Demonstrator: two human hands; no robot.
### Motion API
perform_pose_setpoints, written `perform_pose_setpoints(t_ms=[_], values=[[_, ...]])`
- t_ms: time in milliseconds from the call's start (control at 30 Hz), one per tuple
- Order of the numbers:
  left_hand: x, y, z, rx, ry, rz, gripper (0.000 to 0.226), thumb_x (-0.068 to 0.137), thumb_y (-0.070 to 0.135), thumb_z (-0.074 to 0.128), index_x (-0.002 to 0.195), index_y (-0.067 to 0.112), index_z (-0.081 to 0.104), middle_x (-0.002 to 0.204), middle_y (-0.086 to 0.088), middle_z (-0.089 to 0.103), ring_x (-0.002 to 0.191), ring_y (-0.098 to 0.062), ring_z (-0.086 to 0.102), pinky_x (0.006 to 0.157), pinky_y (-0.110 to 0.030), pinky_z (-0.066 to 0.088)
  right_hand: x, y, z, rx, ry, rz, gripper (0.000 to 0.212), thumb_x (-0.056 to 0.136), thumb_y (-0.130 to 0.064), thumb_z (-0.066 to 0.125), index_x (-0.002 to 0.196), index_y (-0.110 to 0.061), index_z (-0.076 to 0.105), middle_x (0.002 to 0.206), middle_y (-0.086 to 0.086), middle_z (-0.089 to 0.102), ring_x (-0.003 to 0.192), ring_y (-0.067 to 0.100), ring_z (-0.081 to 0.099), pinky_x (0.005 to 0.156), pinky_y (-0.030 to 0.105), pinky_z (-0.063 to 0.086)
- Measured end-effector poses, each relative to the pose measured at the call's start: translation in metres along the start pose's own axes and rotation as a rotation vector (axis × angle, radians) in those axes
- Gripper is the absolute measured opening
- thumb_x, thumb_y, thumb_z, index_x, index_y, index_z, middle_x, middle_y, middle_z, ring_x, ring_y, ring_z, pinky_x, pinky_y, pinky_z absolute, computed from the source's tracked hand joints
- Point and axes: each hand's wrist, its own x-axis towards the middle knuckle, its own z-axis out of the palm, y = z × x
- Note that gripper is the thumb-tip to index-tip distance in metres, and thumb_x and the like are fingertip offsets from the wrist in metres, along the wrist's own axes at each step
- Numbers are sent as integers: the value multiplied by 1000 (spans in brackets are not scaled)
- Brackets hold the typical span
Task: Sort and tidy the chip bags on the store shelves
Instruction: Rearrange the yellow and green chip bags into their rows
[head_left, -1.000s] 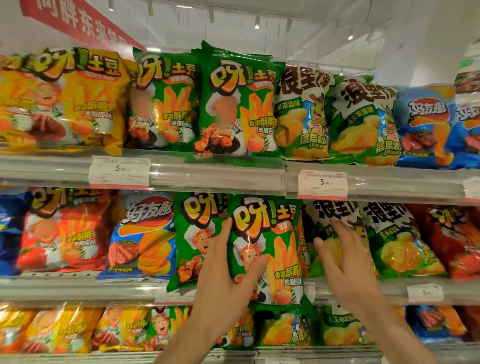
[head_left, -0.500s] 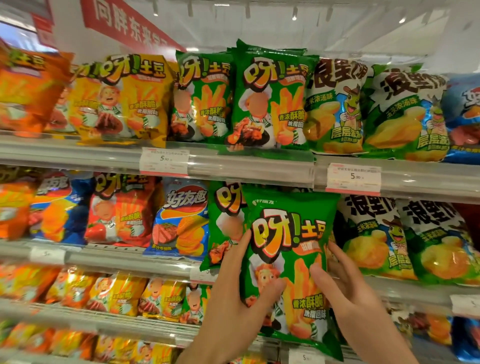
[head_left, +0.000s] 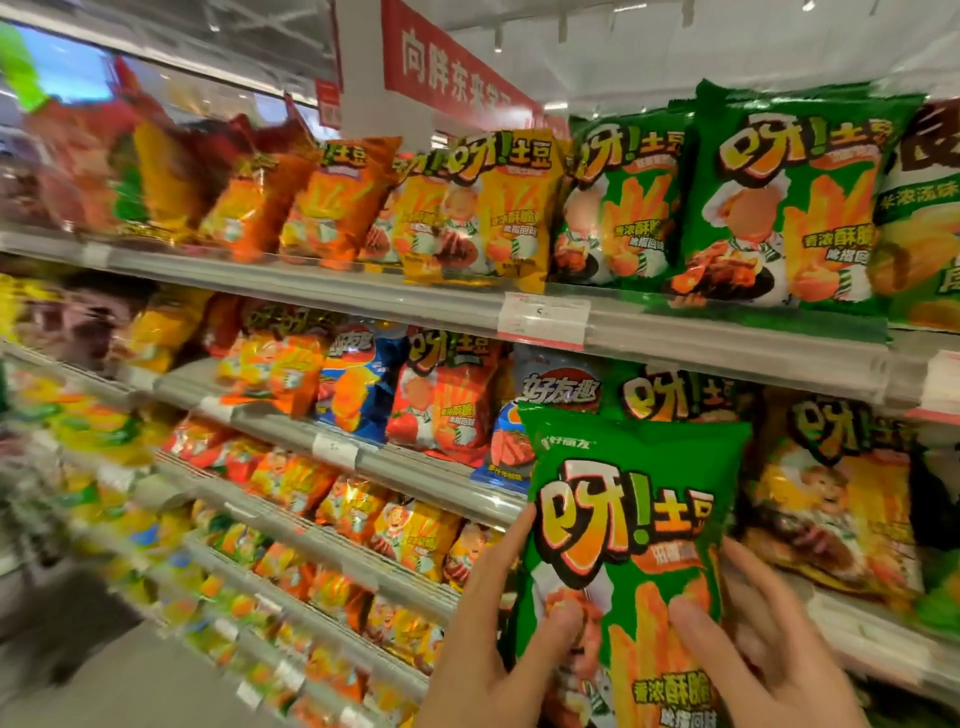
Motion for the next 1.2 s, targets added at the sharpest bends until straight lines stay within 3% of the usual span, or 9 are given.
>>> perform_pose_setpoints(t_ms=[133, 300, 433, 567, 800, 900, 967, 1100, 1200], values=[[3, -12, -42, 2, 53, -26, 75, 65, 86, 63, 134, 70, 38, 139, 25, 56, 127, -1, 55, 106, -36, 48, 4, -5, 46, 4, -96, -13, 80, 49, -48, 78, 124, -46, 51, 109, -15, 74, 112, 16, 65, 109, 51, 41], [13, -31, -115, 22, 92, -30, 76, 67, 85, 62, 136, 68, 38, 141, 23, 56, 129, 0, 54, 107, -40, 47, 6, -14, 123, -37, -159, -28, 77, 52, -48, 75, 126, -42, 51, 115, -8, 73, 108, 10, 66, 109, 47, 42], [26, -49, -192, 33, 134, -49, 74, 66, 84, 63, 134, 71, 37, 141, 29, 53, 128, 2, 54, 107, -38, 48, 9, -20, 204, -53, -210, -22, 78, 50, -51, 76, 124, -46, 51, 108, -19, 73, 102, 6, 69, 106, 45, 45], [42, -66, -277, 52, 185, -61, 71, 67, 80, 60, 132, 75, 34, 139, 40, 48, 127, 14, 47, 111, -32, 43, 13, -26, 291, -95, -299, -33, 84, 54, -58, 73, 132, -49, 45, 118, -15, 70, 101, -1, 68, 103, 42, 46], [63, -92, -409, 51, 293, -102, 65, 77, 71, 64, 137, 67, 38, 135, 24, 60, 128, -5, 55, 110, -44, 43, 34, -29, 436, -230, -450, -87, 91, 57, -89, 62, 136, -57, 33, 131, -16, 60, 115, 3, 61, 106, 38, 46], [82, -105, -456, 64, 357, -103, 58, 89, 56, 66, 141, 59, 41, 132, 40, 54, 126, 11, 50, 111, -35, 40, 50, -33, 491, -342, -497, -115, 98, 56, -97, 50, 141, -60, 20, 139, -16, 54, 125, 6, 54, 110, 40, 42], [97, -116, -485, 93, 400, -117, 58, 86, 53, 63, 140, 59, 42, 131, 45, 51, 126, 16, 47, 111, -32, 39, 62, -39, 527, -430, -519, -158, 95, 61, -97, 43, 143, -60, 13, 141, -15, 53, 126, 8, 54, 109, 41, 43], [139, -139, -534, 131, 426, -135, 59, 86, 70, 61, 140, 64, 39, 146, 34, 45, 136, 9, 41, 116, -34, 34, 99, -52, 590, -569, -531, -293, 81, 83, -79, 43, 150, -48, 10, 128, -4, 61, 115, 16, 62, 101, 41, 49], [172, -153, -562, 148, 442, -129, 67, 82, 72, 59, 144, 59, 38, 143, 34, 46, 129, 16, 42, 112, -29, 35, 131, -59, 633, -672, -556, -372, 77, 94, -66, 41, 156, -33, 10, 141, 4, 55, 126, 25, 56, 103, 40, 46]])
